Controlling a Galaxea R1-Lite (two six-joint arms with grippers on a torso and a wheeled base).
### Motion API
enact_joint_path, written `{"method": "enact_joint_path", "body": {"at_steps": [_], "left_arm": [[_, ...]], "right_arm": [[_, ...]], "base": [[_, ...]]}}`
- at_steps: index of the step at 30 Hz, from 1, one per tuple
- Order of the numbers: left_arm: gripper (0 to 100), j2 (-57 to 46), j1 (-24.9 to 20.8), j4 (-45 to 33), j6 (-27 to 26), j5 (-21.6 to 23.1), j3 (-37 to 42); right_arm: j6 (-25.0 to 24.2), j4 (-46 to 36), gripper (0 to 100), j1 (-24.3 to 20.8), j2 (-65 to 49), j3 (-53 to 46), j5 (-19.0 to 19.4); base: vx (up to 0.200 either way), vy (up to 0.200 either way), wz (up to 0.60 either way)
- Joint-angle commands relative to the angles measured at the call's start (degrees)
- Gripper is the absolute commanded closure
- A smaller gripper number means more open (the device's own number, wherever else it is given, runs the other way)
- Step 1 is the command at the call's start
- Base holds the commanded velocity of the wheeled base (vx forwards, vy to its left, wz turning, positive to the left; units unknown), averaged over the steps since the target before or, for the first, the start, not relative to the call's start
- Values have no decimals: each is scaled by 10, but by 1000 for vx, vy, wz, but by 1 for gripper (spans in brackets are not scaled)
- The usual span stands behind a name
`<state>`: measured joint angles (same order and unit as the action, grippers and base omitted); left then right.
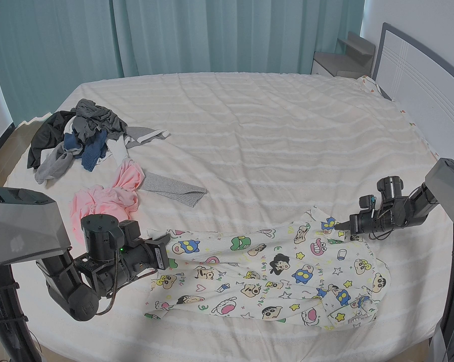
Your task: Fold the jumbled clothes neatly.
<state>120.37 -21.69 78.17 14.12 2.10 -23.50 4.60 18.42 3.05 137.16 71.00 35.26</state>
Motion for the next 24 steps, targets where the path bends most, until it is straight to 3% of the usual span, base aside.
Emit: {"method": "enact_joint_path", "body": {"at_steps": [1,5,13,24], "left_arm": [[100,1,0,1,-1,0,4],[100,0,0,1,-1,-1,5],[100,-4,0,4,-1,-1,8],[100,0,0,47,-46,1,36]], "right_arm": [[2,2,100,-2,-8,-11,-3],[5,2,100,0,-39,-36,3],[8,-1,100,28,-104,-86,75],[38,-5,100,65,-134,-124,87]], "base": [[0,0,0],[0,0,0],[0,0,0],[0,0,0]]}}
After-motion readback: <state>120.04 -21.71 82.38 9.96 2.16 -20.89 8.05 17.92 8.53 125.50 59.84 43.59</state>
